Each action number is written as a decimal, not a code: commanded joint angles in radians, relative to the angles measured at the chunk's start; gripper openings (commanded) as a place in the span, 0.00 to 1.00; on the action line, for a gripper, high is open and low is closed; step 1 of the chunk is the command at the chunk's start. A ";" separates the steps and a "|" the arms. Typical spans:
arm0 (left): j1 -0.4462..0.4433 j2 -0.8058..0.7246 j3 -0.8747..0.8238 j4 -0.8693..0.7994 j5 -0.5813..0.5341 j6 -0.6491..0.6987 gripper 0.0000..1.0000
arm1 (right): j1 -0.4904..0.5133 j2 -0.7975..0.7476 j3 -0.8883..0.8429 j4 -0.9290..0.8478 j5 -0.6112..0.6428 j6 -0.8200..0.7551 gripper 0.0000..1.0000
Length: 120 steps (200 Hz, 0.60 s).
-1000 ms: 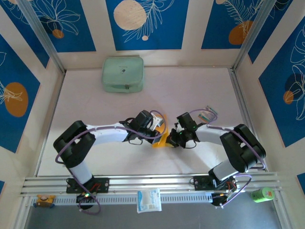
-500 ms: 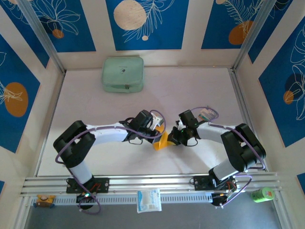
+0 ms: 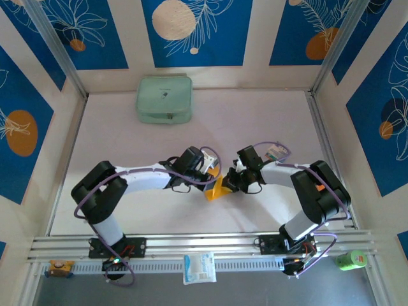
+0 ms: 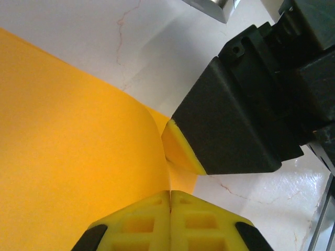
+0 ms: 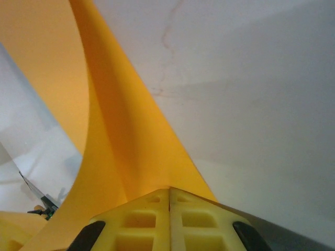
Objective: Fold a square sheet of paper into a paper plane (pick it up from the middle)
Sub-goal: Fold the triangle a second time at the center of the table.
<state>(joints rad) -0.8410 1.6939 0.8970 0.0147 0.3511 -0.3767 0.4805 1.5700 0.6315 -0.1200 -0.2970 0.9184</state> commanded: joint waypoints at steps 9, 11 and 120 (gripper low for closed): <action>0.025 -0.004 -0.012 -0.015 0.044 0.014 0.00 | 0.034 -0.016 -0.053 0.013 0.012 0.108 0.06; 0.025 -0.004 -0.011 -0.016 0.046 0.016 0.00 | 0.037 -0.019 -0.055 0.011 0.016 0.115 0.06; 0.049 0.024 0.055 -0.164 0.068 0.130 0.00 | 0.108 -0.102 -0.097 -0.003 0.111 0.296 0.06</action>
<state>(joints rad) -0.8051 1.7016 0.9146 -0.0925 0.3931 -0.2970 0.5701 1.4837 0.5533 -0.0715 -0.2176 1.1656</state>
